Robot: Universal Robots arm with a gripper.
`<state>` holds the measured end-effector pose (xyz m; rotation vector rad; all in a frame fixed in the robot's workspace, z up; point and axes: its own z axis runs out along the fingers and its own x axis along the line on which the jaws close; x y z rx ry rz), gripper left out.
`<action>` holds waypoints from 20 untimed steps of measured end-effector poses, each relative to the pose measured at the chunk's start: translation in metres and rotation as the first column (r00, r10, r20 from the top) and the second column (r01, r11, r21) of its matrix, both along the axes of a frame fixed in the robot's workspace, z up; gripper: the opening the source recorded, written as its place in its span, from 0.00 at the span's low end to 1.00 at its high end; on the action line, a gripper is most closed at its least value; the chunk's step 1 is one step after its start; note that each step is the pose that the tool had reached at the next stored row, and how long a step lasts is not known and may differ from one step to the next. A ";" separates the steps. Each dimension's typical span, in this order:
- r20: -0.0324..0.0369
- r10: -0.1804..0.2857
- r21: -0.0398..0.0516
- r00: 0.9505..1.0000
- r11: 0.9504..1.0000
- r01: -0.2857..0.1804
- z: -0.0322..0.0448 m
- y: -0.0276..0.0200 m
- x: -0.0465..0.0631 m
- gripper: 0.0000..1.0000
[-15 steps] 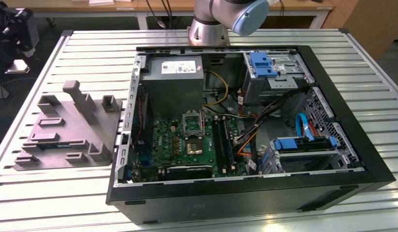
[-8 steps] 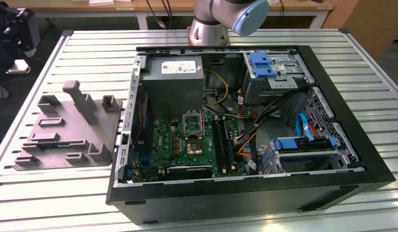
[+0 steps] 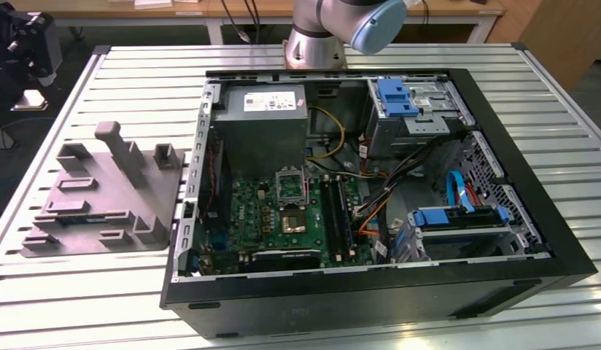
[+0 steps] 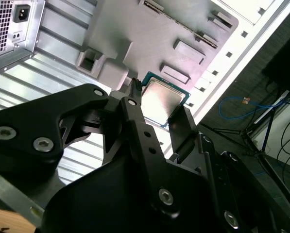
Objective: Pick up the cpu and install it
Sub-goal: 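Pick up the cpu and move it towards the insertion slot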
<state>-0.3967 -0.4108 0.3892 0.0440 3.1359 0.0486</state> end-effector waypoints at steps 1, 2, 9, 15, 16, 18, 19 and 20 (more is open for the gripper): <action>0.000 0.000 0.000 1.000 1.000 0.000 0.0000 0.0000 0.000 0.47; 0.000 0.000 0.000 1.000 1.000 0.000 0.0000 0.0000 0.000 0.47; 0.000 0.000 0.000 1.000 1.000 0.000 -0.0001 0.0000 0.002 0.47; 0.000 0.000 0.000 1.000 1.000 0.000 0.0000 0.0000 0.003 0.47; 0.000 0.000 0.000 1.000 1.000 0.000 -0.0001 0.0000 0.004 0.47; 0.000 0.000 0.000 1.000 1.000 0.000 0.0000 0.0000 0.004 0.47; 0.000 0.000 0.000 1.000 1.000 0.000 0.0000 0.0000 0.004 0.47; 0.000 0.000 0.000 1.000 1.000 0.000 0.0000 0.0000 0.004 0.47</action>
